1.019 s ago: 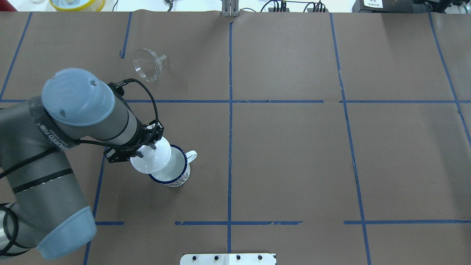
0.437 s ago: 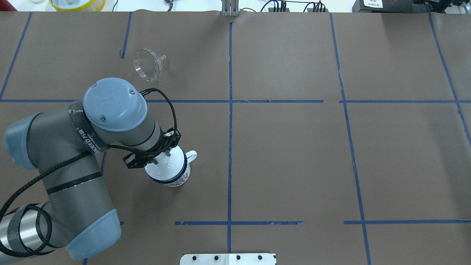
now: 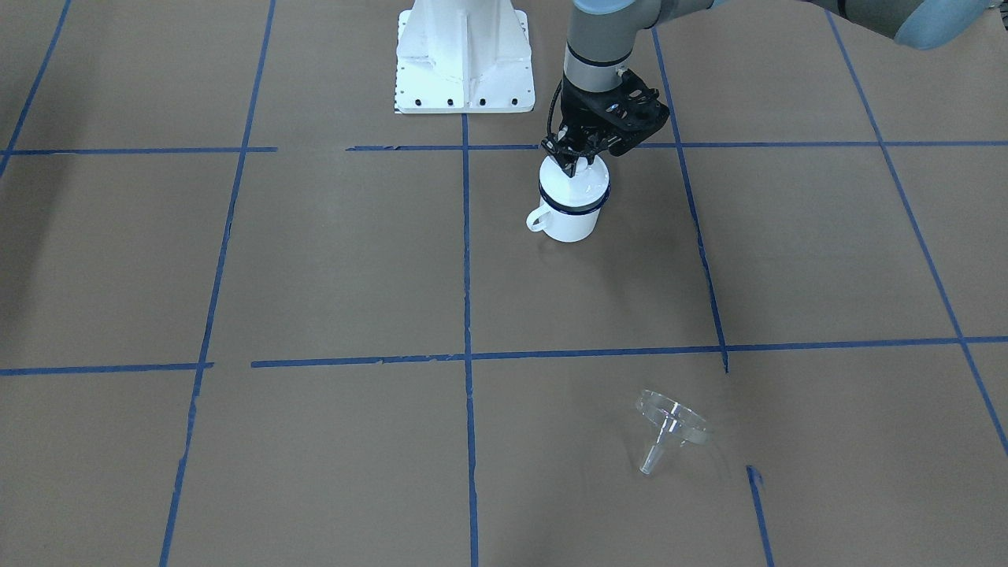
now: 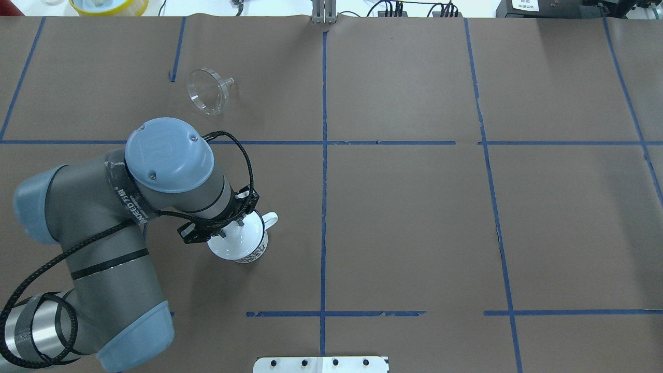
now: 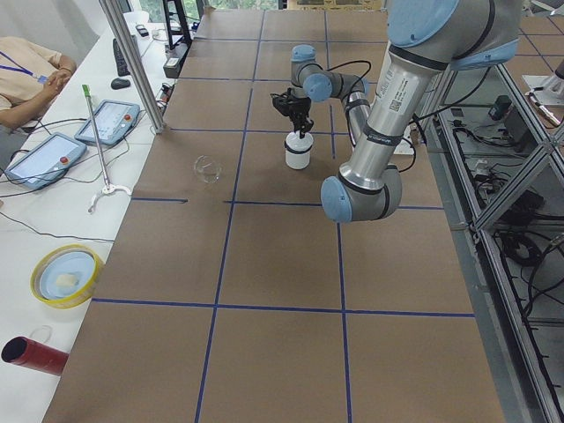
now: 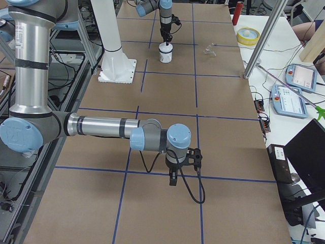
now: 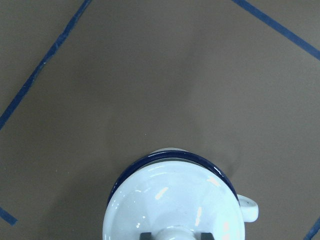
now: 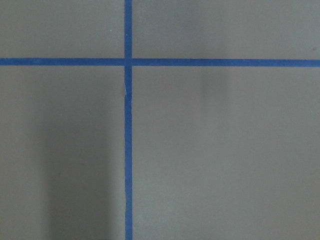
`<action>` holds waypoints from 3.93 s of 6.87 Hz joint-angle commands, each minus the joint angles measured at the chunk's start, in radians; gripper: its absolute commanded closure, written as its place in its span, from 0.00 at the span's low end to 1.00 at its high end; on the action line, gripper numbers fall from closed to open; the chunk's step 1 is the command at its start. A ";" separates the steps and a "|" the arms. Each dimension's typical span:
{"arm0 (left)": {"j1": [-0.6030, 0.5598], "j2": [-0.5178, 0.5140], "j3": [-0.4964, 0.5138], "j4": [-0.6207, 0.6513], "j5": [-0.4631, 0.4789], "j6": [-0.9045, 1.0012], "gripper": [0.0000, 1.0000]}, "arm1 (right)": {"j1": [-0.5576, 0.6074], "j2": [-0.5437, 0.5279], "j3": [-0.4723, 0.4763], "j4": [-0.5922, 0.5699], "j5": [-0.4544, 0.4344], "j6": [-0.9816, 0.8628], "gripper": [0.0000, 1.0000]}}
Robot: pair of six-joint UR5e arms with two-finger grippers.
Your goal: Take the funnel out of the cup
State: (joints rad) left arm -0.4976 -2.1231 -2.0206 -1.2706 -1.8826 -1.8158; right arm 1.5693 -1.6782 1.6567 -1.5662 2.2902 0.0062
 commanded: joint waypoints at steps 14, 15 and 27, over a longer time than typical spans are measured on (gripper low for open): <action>-0.376 0.086 -0.004 -0.061 -0.096 0.569 0.00 | 0.000 0.000 0.000 0.000 0.000 0.000 0.00; -0.485 0.141 -0.004 -0.062 -0.160 0.727 0.00 | 0.000 0.000 0.000 0.000 0.000 0.000 0.00; -1.197 0.494 0.355 -0.099 -0.481 2.075 0.00 | 0.000 0.000 0.000 0.000 0.000 0.000 0.00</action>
State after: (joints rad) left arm -1.6940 -1.6454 -1.6548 -1.3555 -2.3604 0.2578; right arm 1.5693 -1.6782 1.6566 -1.5662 2.2902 0.0061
